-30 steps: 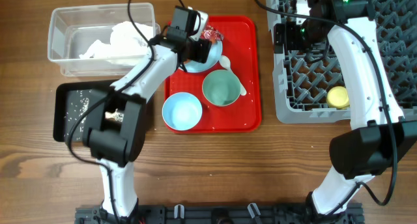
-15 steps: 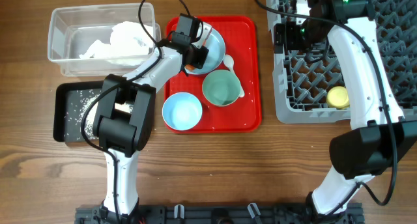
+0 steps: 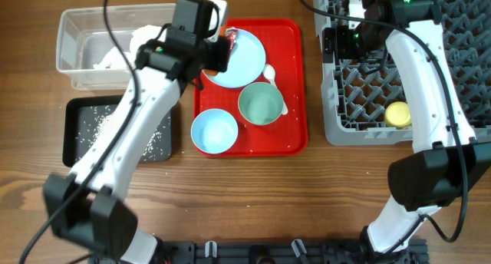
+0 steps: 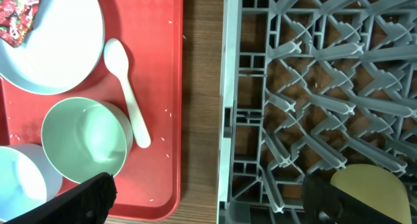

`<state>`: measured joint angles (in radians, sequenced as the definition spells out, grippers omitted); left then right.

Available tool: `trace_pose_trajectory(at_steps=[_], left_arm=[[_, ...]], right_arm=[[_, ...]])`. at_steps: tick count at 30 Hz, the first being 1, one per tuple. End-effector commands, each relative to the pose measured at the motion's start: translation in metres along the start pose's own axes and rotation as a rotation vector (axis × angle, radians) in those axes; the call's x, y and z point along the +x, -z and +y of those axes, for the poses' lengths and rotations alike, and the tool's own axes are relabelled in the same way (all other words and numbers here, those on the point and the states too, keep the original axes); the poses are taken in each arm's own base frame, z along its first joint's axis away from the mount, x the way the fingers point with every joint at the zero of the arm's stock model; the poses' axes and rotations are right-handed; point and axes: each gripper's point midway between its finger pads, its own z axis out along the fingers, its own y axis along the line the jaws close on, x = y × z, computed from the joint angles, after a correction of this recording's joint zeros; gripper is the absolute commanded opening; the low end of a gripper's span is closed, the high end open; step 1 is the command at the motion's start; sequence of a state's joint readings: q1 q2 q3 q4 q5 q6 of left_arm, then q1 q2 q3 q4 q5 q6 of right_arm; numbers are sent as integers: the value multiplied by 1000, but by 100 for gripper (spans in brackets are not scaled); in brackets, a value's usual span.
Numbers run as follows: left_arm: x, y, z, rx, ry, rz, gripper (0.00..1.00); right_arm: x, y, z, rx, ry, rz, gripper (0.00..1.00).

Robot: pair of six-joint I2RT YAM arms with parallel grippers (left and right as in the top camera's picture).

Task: Sort waste into correct bins and load items into the dishwasher rack
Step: 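Place the carrot onto the black tray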

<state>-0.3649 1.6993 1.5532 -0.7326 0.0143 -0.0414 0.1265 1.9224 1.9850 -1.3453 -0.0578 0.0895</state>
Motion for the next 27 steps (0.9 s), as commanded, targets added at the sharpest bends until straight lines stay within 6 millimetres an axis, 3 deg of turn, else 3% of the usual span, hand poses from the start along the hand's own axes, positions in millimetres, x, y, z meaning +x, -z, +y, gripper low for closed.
trace_pose_trajectory(at_steps=[1,3,6,9,12,18,22,27], left_arm=[[17,47,21,-119,73,34,4],[44,65,30,-163,144,124,4],[79,77,42,-220,282,252,4],[106,94,81,-432,439,314,4],[118,99,110,-521,573,321,4],[175,76,175,-647,861,346,4],[215,52,195,-697,985,333,4],[251,8,201,-698,1093,217,6]], right_arm=[[0,4,-3,13,-16,-11,94],[0,4,-3,13,-16,-11,94],[0,4,-3,13,-16,-11,94],[0,4,-3,13,-16,-11,94],[0,4,-3,12,-17,-11,94],[0,4,-3,13,-17,-11,95],[0,4,-3,13,-17,-11,94],[0,4,-3,13,-17,-7,95]])
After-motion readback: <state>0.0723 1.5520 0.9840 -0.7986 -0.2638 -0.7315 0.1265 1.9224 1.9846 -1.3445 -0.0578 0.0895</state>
